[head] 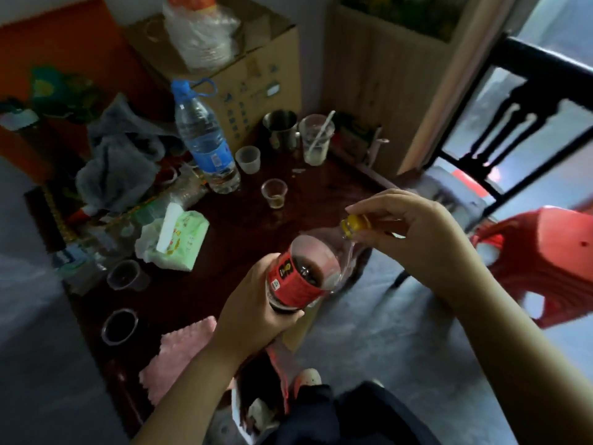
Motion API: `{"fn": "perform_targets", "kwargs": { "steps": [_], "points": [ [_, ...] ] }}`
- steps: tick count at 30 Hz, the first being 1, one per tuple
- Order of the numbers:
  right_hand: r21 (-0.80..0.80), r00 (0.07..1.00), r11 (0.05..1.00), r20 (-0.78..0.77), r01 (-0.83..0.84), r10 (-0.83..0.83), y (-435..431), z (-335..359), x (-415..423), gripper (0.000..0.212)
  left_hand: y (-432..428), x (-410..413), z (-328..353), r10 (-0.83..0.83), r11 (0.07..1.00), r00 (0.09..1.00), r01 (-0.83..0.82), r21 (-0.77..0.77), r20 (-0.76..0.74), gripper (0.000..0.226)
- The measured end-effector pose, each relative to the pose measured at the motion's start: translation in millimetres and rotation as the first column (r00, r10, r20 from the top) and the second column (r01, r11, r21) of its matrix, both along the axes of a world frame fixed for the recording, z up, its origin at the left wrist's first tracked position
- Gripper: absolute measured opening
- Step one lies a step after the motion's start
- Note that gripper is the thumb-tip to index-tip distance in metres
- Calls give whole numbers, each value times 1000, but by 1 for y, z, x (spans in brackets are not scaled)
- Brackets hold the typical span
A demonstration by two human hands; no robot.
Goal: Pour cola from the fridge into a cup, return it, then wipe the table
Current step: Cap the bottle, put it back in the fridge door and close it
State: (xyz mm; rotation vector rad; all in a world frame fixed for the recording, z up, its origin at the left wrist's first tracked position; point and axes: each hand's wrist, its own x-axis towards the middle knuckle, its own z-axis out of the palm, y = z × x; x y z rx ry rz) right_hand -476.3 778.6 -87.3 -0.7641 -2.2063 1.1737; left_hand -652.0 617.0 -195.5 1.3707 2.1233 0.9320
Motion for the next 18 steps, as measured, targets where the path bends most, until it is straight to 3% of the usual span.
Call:
{"fn": "perform_targets", "kwargs": {
  "steps": [4, 13, 18],
  "points": [
    [-50, 993, 993, -41, 107, -109, -15, 13, 55, 28, 10, 35, 14, -127, 992, 992, 127, 2, 25, 82],
    [-68, 955, 958, -89, 278, -284, -79, 60, 225, 23, 20, 176, 36, -445, 894, 891, 448, 18, -89, 95],
    [-70, 912, 913, -59, 402, -406, -137, 72, 328, 25, -9, 274, 42, -582, 813, 813, 582, 13, -19, 96]
  ]
}}
